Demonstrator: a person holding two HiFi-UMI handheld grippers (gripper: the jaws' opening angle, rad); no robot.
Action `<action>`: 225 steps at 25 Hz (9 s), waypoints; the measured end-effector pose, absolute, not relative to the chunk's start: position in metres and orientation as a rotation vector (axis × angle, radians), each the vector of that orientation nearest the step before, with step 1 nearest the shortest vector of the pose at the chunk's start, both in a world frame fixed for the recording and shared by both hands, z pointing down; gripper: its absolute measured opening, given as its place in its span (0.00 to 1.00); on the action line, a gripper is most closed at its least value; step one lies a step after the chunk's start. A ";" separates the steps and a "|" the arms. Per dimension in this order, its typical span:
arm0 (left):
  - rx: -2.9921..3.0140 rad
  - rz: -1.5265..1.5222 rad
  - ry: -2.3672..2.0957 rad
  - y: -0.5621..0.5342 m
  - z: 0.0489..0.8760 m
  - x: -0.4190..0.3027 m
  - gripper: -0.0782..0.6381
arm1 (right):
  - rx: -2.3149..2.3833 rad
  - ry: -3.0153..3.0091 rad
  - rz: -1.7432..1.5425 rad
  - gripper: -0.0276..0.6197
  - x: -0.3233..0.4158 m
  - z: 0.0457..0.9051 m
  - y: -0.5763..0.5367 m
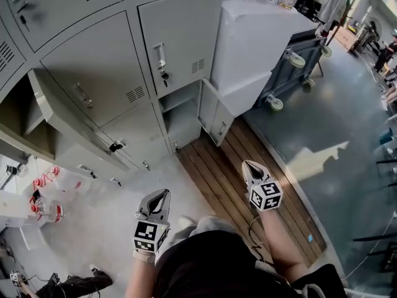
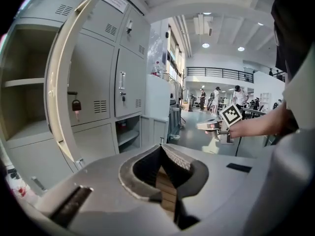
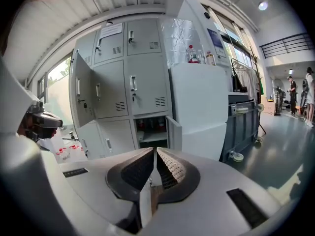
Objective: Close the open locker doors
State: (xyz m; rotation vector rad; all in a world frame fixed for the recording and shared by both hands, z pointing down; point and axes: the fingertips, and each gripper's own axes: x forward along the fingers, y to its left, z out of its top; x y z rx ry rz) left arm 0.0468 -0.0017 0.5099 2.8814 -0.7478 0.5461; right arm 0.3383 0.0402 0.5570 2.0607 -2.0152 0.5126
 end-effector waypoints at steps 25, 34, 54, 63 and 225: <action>2.622 0.612 -1.092 -0.082 0.522 0.042 0.13 | 1.872 -1.940 0.589 0.37 0.425 0.628 -0.153; 2.586 0.621 -1.151 -0.092 0.526 0.044 0.13 | 1.819 -1.972 0.591 0.37 0.419 0.634 -0.170; 2.401 0.588 -1.350 -0.074 0.539 0.002 0.13 | 1.529 -2.204 0.517 0.28 0.302 0.632 -0.207; 2.278 0.577 -1.487 -0.069 0.541 -0.021 0.13 | 1.371 -2.293 0.491 0.27 0.257 0.635 -0.244; 1.804 0.457 -2.228 -0.318 0.473 -0.409 0.20 | 0.573 -2.710 0.380 0.26 -0.176 0.484 -0.316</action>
